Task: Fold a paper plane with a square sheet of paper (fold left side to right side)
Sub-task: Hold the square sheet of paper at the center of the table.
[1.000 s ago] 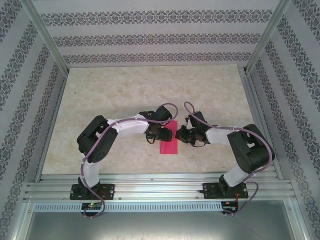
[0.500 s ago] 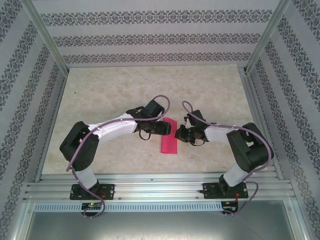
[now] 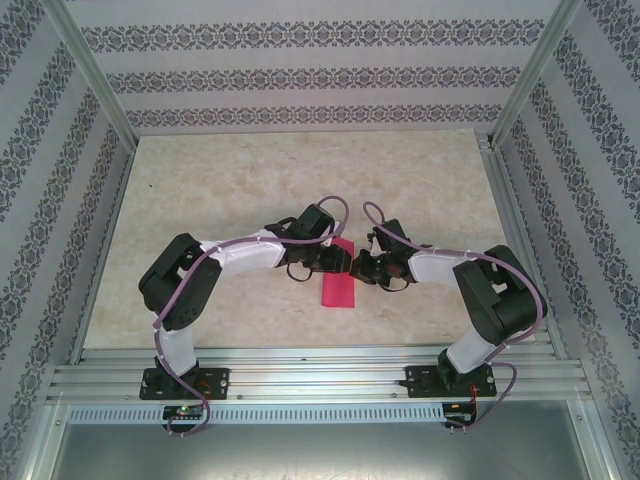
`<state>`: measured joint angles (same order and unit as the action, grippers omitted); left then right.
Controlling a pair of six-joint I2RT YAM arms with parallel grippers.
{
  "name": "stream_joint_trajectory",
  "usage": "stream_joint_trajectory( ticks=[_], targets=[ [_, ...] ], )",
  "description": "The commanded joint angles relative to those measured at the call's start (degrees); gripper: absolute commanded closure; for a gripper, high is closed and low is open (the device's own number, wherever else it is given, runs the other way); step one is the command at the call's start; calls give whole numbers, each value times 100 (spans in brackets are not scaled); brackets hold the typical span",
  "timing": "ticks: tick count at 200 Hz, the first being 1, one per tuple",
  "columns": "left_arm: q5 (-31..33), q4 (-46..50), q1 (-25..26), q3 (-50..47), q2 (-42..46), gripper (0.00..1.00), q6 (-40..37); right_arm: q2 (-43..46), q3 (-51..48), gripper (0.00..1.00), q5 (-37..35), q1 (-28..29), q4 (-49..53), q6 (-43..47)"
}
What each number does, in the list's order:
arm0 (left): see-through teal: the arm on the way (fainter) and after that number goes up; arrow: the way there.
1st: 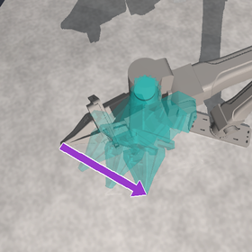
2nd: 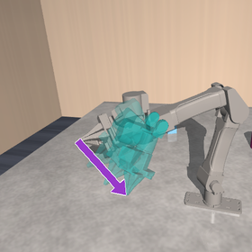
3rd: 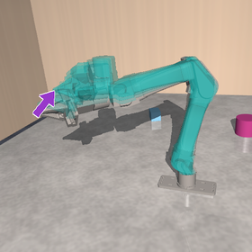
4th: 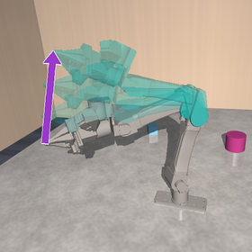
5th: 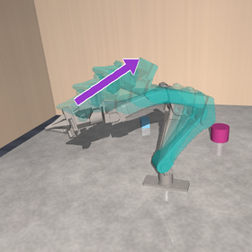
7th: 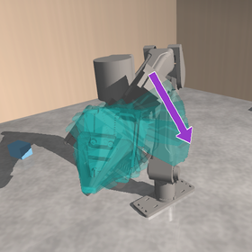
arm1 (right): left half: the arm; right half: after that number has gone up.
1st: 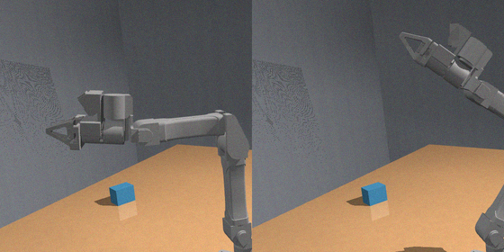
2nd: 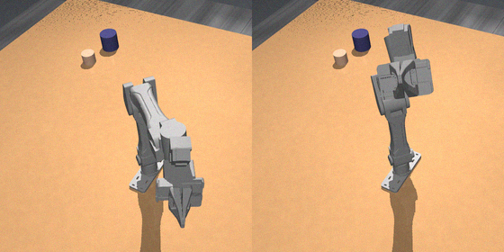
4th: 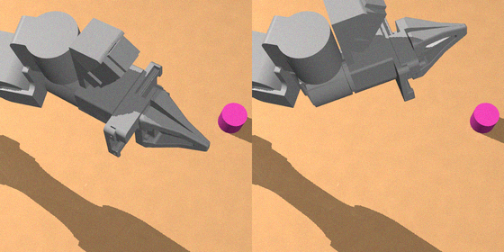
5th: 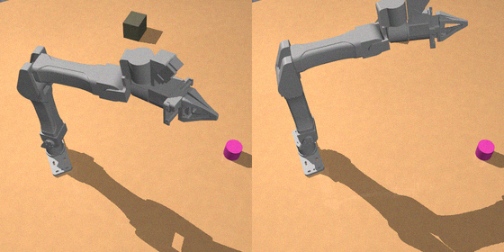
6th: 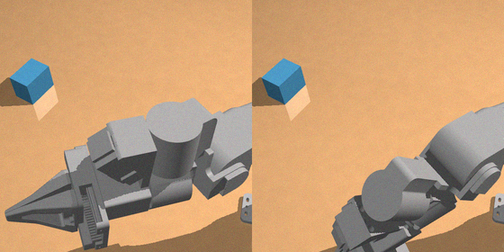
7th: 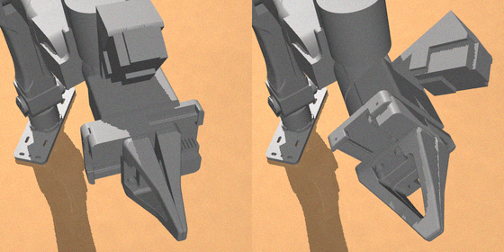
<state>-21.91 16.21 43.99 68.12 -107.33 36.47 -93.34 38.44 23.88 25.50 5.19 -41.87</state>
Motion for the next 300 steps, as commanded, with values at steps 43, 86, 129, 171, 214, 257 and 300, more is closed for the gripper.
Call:
stream_joint_trajectory(
  ticks=[43, 86, 129, 171, 214, 257, 300],
  targets=[
    [469, 243, -126, -164, -172, 63, -213, -228, -22, 92, -615, 43, 658, 170],
    [526, 258, -187, -252, -307, 65, -298, -233, -22, 92, -686, 43, 736, 205],
    [711, 340, -215, -368, -343, 67, -395, -242, -12, 92, -731, 43, 804, 240],
    [522, 193, -215, -544, -363, 68, -465, 37, -14, 91, -375, 43, 446, 258],
    [456, 148, -206, -638, -393, 69, -506, 525, 354, 88, -74, -64, 578, 289],
    [425, 81, -198, -665, -395, 69, -483, 270, 675, 89, 111, -210, 152, 85],
    [439, 59, -173, -658, -429, 69, -474, -492, 1199, 89, 165, -211, -193, -96]
  ],
)
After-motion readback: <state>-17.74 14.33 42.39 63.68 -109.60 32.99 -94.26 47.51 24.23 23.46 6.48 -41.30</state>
